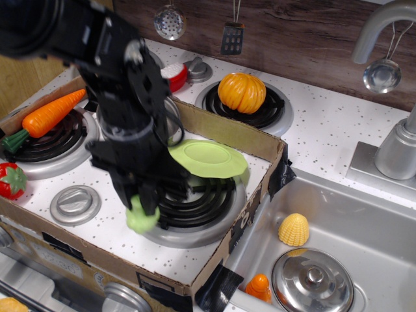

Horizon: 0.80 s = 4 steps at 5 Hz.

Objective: Put broccoli in pot

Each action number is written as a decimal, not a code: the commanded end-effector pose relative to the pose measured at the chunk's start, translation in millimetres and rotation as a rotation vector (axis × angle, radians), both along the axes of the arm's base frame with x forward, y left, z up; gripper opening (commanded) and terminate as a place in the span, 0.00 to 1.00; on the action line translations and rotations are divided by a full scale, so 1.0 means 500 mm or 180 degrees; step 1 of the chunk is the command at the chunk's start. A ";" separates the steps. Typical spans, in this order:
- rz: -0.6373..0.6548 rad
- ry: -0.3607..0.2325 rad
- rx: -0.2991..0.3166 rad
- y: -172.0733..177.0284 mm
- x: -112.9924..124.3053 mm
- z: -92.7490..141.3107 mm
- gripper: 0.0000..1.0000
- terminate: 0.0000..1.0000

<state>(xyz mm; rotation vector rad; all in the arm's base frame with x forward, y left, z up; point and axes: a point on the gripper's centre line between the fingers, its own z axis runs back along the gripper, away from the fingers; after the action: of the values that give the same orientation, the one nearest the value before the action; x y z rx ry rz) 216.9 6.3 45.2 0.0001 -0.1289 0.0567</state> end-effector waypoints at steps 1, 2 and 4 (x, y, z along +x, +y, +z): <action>-0.0025 -0.0384 0.0271 0.079 0.071 0.091 0.00 0.00; -0.0050 -0.0599 0.0409 0.099 0.114 0.127 0.00 0.00; -0.0254 -0.0953 0.0380 0.129 0.203 0.153 0.00 0.00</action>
<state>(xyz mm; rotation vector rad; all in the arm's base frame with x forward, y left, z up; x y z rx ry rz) 314.9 69.7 100.1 0.0788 -0.3899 -0.0283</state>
